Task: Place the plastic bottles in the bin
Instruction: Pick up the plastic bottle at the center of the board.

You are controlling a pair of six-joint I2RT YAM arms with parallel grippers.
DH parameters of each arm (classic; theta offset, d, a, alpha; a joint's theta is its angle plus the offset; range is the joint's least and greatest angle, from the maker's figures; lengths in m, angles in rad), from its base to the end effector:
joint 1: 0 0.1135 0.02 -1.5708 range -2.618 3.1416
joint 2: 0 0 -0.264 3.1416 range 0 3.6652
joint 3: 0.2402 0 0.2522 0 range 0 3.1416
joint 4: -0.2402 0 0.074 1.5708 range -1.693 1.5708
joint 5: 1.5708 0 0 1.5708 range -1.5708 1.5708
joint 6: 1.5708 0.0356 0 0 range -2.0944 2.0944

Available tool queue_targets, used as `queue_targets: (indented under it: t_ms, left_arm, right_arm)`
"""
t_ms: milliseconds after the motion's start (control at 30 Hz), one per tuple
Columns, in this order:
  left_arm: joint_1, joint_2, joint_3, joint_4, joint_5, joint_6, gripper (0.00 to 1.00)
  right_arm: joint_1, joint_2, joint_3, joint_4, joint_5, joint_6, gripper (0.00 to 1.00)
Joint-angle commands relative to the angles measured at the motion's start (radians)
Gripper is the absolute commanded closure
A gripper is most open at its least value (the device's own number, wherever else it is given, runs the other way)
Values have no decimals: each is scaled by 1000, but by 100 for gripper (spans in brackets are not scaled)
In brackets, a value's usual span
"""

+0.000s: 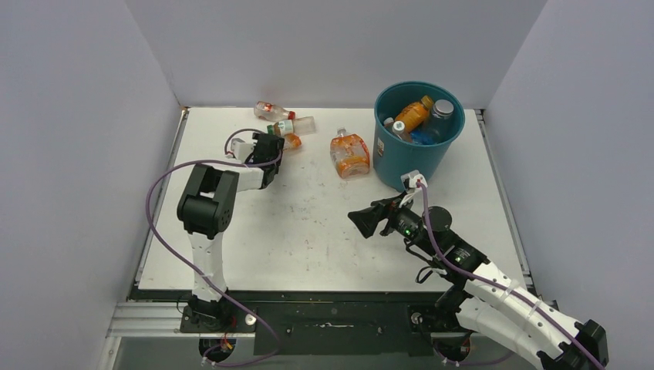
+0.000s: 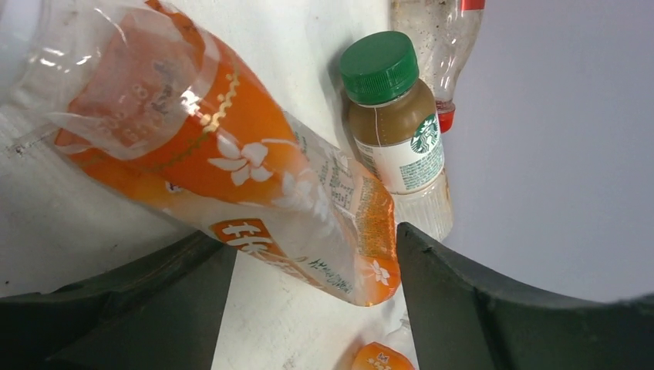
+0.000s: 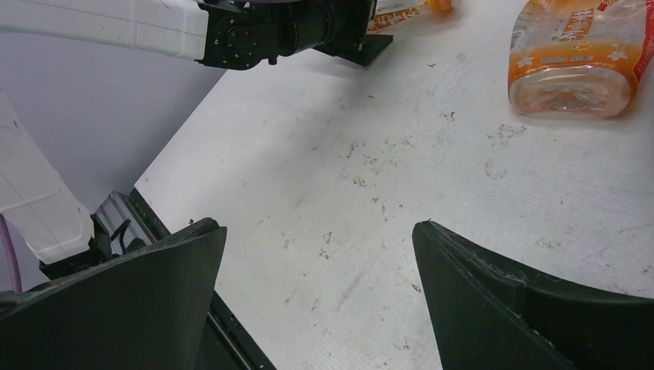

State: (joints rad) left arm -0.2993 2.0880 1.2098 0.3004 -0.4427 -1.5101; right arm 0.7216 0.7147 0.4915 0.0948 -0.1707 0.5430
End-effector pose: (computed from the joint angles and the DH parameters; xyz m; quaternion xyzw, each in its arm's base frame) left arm 0.4269 -0.1158 0.1348 -0.5742 0.6458 -0.2461 0.4389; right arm 0.1319 0.1241 0.2768 -0.1228 0.7403 0.4405 0.4929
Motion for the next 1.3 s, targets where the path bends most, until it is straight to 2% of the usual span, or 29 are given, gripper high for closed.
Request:
queue_targets:
  t_ms: [0,33,167,267,400,567,733,900,967,1033,1100,1200,1267]
  left_arm:
    - [6,36,45,4,-34,-17,31]
    - [8,41,45,8,-31,-16,34]
    - [11,45,13,68,-12,-12,58]
    - [12,13,-43,129,-8,-12,70]
    - [19,-113,-170,210,-7,5,77]
    - [20,-389,-372,272,58,106,84]
    - [11,-689,-506,240,341,336,92]
    - [8,-887,-406,-34,740,696,99]
    - [-18,-961,-350,-160,814,867,100]
    - [-119,-1034,-313,-275,753,1066,100]
    - [-251,-1099,-339,-271,744,1250,100]
    - [-373,-1172,-429,-194,932,1415,100]
    - [-430,-1215,-480,-186,1003,1481,100]
  right_arm:
    - [7,-3,42,15,22,-10,4]
    - [8,-4,44,12,25,-12,4]
    - [8,-13,43,0,37,-6,4]
    - [10,-22,45,-9,39,2,4]
    - [10,-34,65,-33,41,3,4]
    - [15,-9,108,-64,29,-28,4]
    - [19,55,187,-79,-1,-64,4]
    - [20,112,281,-55,-17,-89,4]
    - [22,139,318,-49,-31,-98,4]
    - [24,160,352,-50,-36,-105,4]
    - [26,178,384,-51,-43,-110,5]
    - [28,211,441,-81,-58,-122,7]
    - [27,229,479,-125,-61,-127,7]
